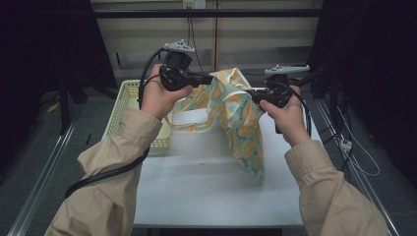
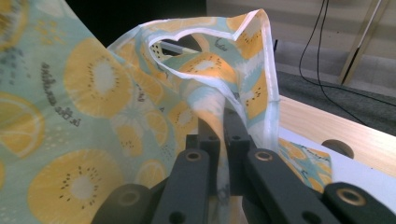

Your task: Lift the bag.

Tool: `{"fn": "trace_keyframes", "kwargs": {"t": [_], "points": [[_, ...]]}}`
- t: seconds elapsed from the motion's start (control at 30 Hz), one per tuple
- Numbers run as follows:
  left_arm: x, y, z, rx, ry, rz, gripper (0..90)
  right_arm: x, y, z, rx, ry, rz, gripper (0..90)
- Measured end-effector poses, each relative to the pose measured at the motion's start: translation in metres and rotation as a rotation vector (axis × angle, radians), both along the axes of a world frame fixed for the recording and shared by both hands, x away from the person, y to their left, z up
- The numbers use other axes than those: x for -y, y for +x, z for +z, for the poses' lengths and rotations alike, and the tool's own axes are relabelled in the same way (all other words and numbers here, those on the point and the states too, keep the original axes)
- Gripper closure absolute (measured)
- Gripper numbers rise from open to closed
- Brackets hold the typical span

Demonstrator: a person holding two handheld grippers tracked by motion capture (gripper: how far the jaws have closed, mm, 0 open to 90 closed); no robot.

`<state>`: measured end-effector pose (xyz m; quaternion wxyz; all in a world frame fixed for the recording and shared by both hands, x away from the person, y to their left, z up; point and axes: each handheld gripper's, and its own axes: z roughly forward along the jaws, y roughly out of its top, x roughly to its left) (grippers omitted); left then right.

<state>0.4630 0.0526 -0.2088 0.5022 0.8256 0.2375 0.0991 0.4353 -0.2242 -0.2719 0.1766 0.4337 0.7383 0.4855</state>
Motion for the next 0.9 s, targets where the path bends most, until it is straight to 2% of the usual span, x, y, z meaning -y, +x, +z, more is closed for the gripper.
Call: {"fn": "trace_keyframes", "kwargs": {"t": [0.27, 0.57, 0.7, 0.8, 0.87, 0.9], "points": [[-0.001, 0.000, -0.020, -0.052, 0.027, -0.017, 90.0, -0.004, -0.001, -0.010, -0.025, 0.001, 0.016, 89.1], [-0.006, -0.001, -0.040, -0.108, 0.034, -0.045, 88.8, -0.008, -0.002, -0.021, -0.050, 0.010, 0.028, 88.3], [-0.008, -0.005, -0.048, -0.129, 0.055, -0.057, 82.8, -0.012, -0.003, -0.026, -0.063, 0.017, 0.038, 84.1], [-0.009, -0.007, -0.054, -0.139, 0.054, -0.062, 79.4, -0.015, -0.004, -0.027, -0.070, 0.014, 0.047, 82.0], [-0.012, -0.007, -0.058, -0.160, 0.050, -0.064, 78.1, -0.017, -0.005, -0.027, -0.071, 0.017, 0.054, 80.5], [-0.013, -0.007, -0.060, -0.170, 0.049, -0.060, 74.4, -0.017, -0.006, -0.028, -0.070, 0.018, 0.058, 78.5]]}}
